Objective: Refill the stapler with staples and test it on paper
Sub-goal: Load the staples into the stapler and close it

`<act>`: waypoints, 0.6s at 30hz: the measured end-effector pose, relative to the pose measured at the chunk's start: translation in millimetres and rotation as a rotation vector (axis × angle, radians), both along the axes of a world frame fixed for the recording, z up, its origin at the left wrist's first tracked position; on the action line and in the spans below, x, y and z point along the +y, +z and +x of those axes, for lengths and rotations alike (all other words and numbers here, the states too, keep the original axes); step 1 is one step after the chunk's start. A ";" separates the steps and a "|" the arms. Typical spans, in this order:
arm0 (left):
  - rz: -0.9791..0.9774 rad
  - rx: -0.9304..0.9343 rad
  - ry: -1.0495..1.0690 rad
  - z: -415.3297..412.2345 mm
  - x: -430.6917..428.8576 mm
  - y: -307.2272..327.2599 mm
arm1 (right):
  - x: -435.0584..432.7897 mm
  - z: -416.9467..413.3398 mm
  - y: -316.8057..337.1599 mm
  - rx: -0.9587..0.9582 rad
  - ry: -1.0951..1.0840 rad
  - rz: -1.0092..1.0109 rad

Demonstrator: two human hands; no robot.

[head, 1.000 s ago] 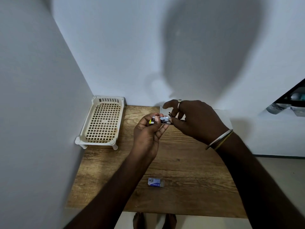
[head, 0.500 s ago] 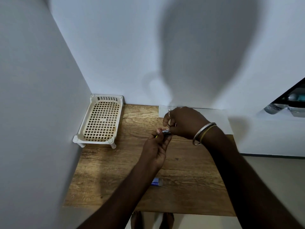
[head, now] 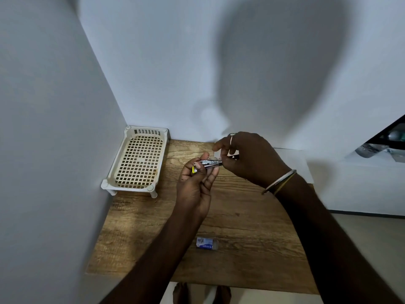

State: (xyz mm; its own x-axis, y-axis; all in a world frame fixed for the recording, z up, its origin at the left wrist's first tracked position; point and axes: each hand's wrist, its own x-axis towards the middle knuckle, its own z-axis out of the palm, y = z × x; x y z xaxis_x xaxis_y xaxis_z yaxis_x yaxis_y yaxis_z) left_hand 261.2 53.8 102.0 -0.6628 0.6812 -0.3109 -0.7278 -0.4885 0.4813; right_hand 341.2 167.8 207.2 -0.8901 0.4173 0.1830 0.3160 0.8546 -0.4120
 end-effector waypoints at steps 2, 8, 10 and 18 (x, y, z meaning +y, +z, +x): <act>0.038 -0.006 0.001 -0.8 -1.0 2.1 | -0.4 2.4 2.2 0.025 -0.007 0.062; 0.137 -0.068 -0.028 -1.1 -2.7 -1.9 | -1.7 15.7 2.3 0.102 0.005 0.095; 0.140 -0.081 -0.033 -1.1 -3.0 -4.6 | -1.1 17.5 1.5 0.064 0.009 0.119; 0.111 0.081 -0.084 3.0 -1.5 -6.1 | 2.7 21.0 -1.2 -0.015 0.076 0.168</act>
State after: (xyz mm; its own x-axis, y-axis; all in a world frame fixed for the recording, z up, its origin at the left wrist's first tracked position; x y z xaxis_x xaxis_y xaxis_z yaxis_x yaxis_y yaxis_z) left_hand 264.3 52.3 95.9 -0.6217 0.7627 -0.1783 -0.7295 -0.4808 0.4865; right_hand 362.2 170.4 206.1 -0.9211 0.3137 0.2307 0.2533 0.9327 -0.2566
